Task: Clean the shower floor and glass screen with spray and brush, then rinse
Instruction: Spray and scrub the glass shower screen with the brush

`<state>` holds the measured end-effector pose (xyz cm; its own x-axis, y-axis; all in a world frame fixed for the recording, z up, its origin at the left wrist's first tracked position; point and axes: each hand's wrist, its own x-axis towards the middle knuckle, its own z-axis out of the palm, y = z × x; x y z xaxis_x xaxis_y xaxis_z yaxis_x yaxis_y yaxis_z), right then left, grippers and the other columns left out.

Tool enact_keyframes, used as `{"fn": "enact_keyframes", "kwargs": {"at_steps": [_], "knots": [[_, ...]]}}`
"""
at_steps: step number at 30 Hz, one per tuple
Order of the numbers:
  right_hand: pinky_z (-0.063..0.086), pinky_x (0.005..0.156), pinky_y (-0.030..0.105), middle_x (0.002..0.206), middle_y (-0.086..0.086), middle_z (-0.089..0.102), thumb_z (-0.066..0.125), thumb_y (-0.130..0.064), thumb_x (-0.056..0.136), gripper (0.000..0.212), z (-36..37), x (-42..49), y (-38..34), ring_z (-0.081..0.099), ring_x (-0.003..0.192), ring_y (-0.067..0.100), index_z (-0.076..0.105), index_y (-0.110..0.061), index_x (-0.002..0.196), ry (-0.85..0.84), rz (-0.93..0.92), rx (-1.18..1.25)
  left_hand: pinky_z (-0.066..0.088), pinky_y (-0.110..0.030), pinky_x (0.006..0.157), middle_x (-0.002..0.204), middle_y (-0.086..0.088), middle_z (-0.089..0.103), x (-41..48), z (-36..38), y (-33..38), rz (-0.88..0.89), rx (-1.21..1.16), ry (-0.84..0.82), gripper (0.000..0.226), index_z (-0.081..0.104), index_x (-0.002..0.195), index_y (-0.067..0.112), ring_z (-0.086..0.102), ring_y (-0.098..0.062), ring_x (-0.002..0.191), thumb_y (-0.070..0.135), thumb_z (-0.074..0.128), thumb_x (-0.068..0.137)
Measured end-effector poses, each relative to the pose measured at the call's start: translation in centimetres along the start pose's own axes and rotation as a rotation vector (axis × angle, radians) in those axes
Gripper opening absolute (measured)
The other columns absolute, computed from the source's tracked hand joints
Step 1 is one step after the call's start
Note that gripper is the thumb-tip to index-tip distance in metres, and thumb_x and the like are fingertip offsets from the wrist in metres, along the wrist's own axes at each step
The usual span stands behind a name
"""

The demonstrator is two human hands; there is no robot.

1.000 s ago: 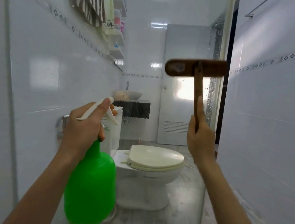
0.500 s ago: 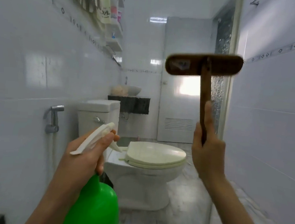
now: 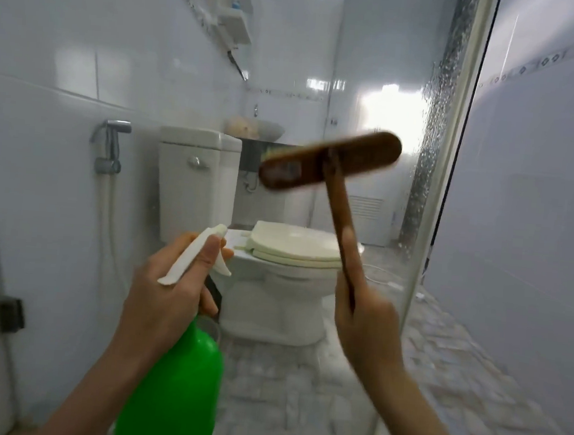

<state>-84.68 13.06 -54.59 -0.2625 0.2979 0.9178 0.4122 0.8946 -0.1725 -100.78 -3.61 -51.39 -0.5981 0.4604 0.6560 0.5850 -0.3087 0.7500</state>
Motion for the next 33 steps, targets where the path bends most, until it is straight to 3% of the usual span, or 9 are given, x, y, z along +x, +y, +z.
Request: {"fn": "enact_keyframes", "kwargs": {"at_steps": [2, 5, 8, 15, 20, 22, 25, 29, 33], "knots": [[0.030, 0.038, 0.012, 0.049, -0.006, 0.038, 0.038, -0.025, 0.102, 0.055, 0.4, 2.7, -0.1, 0.033, 0.036, 0.005, 0.014, -0.028, 0.151, 0.085, 0.019, 0.032, 0.056, -0.036, 0.065, 0.080, -0.004, 0.073, -1.3, 0.3, -1.5, 0.031, 0.061, 0.018, 0.029, 0.072, 0.093, 0.036, 0.066, -0.013, 0.067, 0.054, 0.048, 0.097], [0.029, 0.039, 0.009, 0.056, -0.017, 0.032, 0.041, -0.021, 0.101, 0.055, 0.9, -2.6, 0.7, 0.030, 0.037, 0.003, 0.019, -0.024, 0.151, 0.037, 0.093, 0.069, 0.047, -0.016, 0.068, 0.086, 0.008, 0.070, -2.7, 0.8, -2.9, 0.052, 0.138, 0.023, 0.033, 0.070, 0.093, 0.031, 0.062, -0.004, 0.079, 0.051, 0.044, 0.098], [0.029, 0.035, 0.010, 0.057, -0.019, 0.033, 0.052, -0.014, 0.097, 0.069, 0.1, -10.8, 0.8, 0.028, 0.035, 0.003, 0.015, -0.035, 0.152, -0.078, 0.278, 0.147, 0.042, -0.005, 0.071, 0.090, 0.022, 0.071, -4.1, 1.3, -3.9, -0.013, 0.030, 0.005, 0.039, 0.070, 0.089, 0.019, 0.064, 0.001, 0.087, 0.047, 0.044, 0.099], [0.032, 0.036, 0.016, 0.050, -0.006, 0.032, 0.039, -0.021, 0.101, 0.056, -0.6, -2.8, 0.2, 0.031, 0.037, 0.007, 0.016, -0.027, 0.152, 0.084, 0.243, 0.126, 0.040, -0.039, 0.051, 0.062, -0.013, 0.055, -8.7, 5.1, -6.0, -0.046, -0.017, -0.120, 0.044, 0.056, 0.074, 0.008, 0.054, -0.032, 0.056, 0.049, 0.054, 0.092], [0.033, 0.037, 0.008, 0.051, -0.017, 0.030, 0.038, -0.029, 0.101, 0.055, -0.9, -9.5, 1.2, 0.031, 0.034, 0.005, 0.018, -0.022, 0.152, -0.048, 0.239, 0.139, 0.038, -0.046, 0.044, 0.056, -0.019, 0.045, -9.5, 5.5, -6.5, -0.086, -0.073, -0.127, 0.051, 0.051, 0.068, 0.011, 0.047, -0.042, 0.052, 0.058, 0.057, 0.087], [0.031, 0.037, 0.007, 0.051, -0.020, 0.026, 0.039, -0.029, 0.099, 0.058, -0.9, -11.6, 1.5, 0.028, 0.034, 0.001, 0.017, -0.023, 0.151, -0.131, 0.251, 0.154, 0.043, -0.041, 0.047, 0.058, -0.019, 0.052, -9.1, 5.5, -6.4, -0.103, -0.079, -0.092, 0.048, 0.057, 0.071, 0.008, 0.054, -0.036, 0.055, 0.054, 0.057, 0.086], [0.028, 0.036, 0.007, 0.052, -0.021, 0.025, 0.043, -0.026, 0.097, 0.060, -0.6, -12.3, 1.9, 0.026, 0.035, 0.001, 0.016, -0.024, 0.151, -0.152, 0.253, 0.129, 0.044, -0.016, 0.052, 0.064, -0.010, 0.063, -8.9, 5.0, -6.8, -0.101, -0.054, -0.076, 0.038, 0.064, 0.074, 0.012, 0.058, -0.009, 0.056, 0.046, 0.055, 0.088], [0.034, 0.033, 0.013, 0.051, -0.017, 0.030, 0.042, -0.027, 0.098, 0.062, 0.7, -13.0, 2.0, 0.031, 0.034, 0.005, 0.011, -0.033, 0.152, -0.078, 0.260, 0.087, 0.043, -0.021, 0.048, 0.057, -0.005, 0.055, -9.0, 4.5, -7.6, -0.176, -0.053, -0.034, 0.048, 0.064, 0.079, 0.008, 0.053, -0.007, 0.051, 0.054, 0.052, 0.083], [0.038, 0.033, 0.018, 0.052, -0.012, 0.035, 0.041, -0.028, 0.098, 0.064, 1.3, -14.4, 2.0, 0.036, 0.035, 0.008, 0.007, -0.038, 0.151, -0.091, 0.250, 0.131, 0.041, -0.012, 0.047, 0.061, -0.009, 0.061, -8.6, 3.2, -8.1, -0.197, -0.016, 0.115, 0.051, 0.062, 0.078, 0.002, 0.056, -0.006, 0.053, 0.050, 0.048, 0.087]]}}
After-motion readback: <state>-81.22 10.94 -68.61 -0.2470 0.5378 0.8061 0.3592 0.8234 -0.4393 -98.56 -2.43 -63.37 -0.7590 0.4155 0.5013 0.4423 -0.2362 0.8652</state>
